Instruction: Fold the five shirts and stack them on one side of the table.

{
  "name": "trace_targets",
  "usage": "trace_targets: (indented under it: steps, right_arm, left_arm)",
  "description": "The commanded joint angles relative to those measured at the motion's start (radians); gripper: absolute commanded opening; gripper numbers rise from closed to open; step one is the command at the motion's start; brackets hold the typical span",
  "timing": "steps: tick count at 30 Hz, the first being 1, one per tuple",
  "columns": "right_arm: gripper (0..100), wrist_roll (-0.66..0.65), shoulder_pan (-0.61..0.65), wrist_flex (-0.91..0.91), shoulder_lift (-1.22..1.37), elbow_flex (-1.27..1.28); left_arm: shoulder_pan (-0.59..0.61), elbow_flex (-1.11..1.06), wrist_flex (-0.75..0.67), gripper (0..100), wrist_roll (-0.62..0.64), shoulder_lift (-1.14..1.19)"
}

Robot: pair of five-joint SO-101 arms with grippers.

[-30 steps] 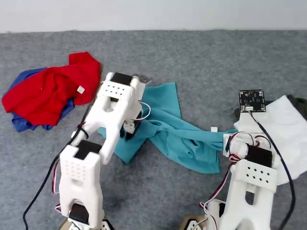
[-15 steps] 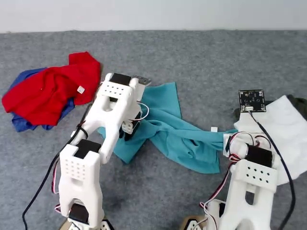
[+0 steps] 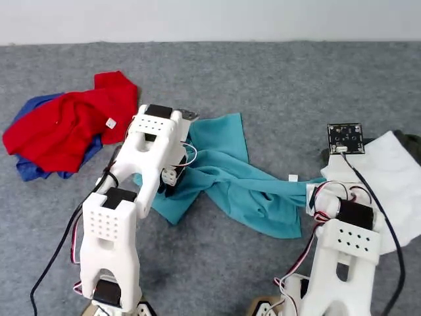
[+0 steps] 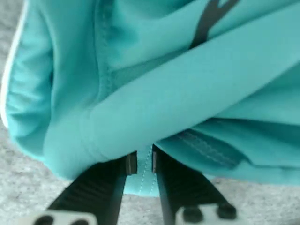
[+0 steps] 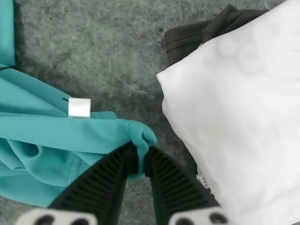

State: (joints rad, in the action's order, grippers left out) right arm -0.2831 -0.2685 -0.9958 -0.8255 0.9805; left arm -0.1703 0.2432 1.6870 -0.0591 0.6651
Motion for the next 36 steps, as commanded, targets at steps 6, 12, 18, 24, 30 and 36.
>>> trace_targets:
  steps: [6,12,18,24,30,36]
  right_arm:
    - [0.9,-0.014,0.01,0.002,0.005,-0.005]
    - [0.9,-0.012,0.01,0.002,0.005,-0.005]
    - [0.9,-0.011,0.01,0.002,0.005,-0.005]
    - [0.9,-0.009,0.008,0.002,0.005,-0.005]
    - [0.9,-0.009,0.008,0.002,0.005,-0.005]
    - [0.9,-0.008,0.008,0.001,0.005,-0.005]
  left_arm:
    - [-0.008,0.015,0.018,1,-0.009,-0.009]
    - [-0.061,0.016,0.051,1,-0.008,-0.026]
    - [-0.071,0.008,0.064,1,-0.005,-0.235]
    - [-0.064,-0.101,0.06,1,0.023,-0.502]
    - [-0.034,-0.308,-0.026,2,0.02,-0.505]
    - [0.011,-0.314,-0.064,9,-0.057,-0.373]
